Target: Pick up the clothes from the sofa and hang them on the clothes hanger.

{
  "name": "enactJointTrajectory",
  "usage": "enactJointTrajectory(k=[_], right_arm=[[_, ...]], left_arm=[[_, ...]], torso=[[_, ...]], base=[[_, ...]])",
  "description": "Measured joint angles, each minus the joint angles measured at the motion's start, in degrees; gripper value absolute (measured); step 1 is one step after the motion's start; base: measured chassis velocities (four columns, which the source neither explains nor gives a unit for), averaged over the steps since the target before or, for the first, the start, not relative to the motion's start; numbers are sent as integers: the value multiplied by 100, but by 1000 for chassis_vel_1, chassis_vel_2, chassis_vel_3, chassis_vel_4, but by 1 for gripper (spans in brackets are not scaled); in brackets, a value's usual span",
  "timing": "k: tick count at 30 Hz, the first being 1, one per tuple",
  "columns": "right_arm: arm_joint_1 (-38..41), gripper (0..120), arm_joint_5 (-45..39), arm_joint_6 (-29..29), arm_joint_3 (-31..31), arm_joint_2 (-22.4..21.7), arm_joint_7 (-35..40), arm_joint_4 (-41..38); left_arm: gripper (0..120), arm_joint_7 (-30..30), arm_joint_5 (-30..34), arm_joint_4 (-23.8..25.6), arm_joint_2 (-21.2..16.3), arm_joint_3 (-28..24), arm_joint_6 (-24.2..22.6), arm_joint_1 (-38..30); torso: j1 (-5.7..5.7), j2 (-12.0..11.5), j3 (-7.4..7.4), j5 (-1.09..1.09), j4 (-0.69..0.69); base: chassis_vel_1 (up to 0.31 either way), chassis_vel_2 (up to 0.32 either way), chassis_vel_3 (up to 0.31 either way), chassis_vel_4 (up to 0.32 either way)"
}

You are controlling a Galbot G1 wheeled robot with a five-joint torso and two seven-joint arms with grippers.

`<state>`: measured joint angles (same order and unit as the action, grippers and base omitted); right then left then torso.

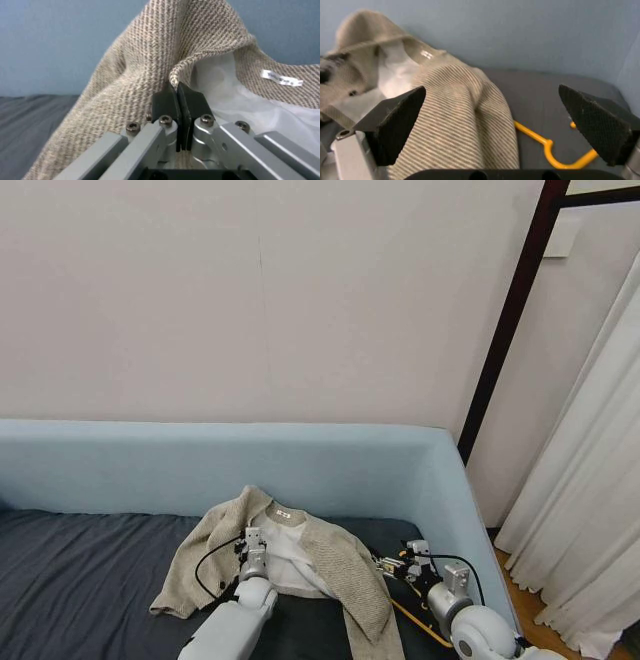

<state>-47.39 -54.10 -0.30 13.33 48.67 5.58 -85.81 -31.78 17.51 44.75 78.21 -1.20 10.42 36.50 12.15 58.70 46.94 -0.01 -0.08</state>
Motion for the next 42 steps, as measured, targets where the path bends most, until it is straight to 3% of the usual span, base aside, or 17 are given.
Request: enactJointTrajectory(k=[5, 7, 22, 28, 31, 42], right_arm=[[77, 100, 129, -178, -70, 68, -377, 599], [137, 100, 207, -284, -104, 76, -572, 909], [161, 100, 860, -442, -208, 246, -1236, 1893], [232, 100, 1220, -458, -239, 399, -1421, 2419], [363, 100, 1303, -457, -161, 502, -1514, 2696], [658, 98, 1301, -437, 23, 772, -1583, 3160]], left_arm=[[0, 109, 144, 583, -367, -149, -30, 248], [0, 120, 379, 1055, -595, -247, -132, 401], [0, 190, 767, 2318, -1499, -608, -241, 667], [0, 768, 1180, 2809, -2101, -784, -243, 773], [0, 1072, 1372, 3058, -2398, -757, -236, 899], [0, 1894, 1620, 3527, -2887, -606, -53, 1232]], torso=[[0, 0, 0, 0, -2], [0, 0, 0, -1, 0], [0, 0, 0, -1, 0], [-1, 0, 0, -1, -3], [0, 0, 0, -1, 2], [0, 0, 0, 0, 0]], base=[[0, 0, 0, 0], [0, 0, 0, 0], [0, 0, 0, 0], [0, 0, 0, 0], [0, 0, 0, 0], [0, 0, 0, 0]])
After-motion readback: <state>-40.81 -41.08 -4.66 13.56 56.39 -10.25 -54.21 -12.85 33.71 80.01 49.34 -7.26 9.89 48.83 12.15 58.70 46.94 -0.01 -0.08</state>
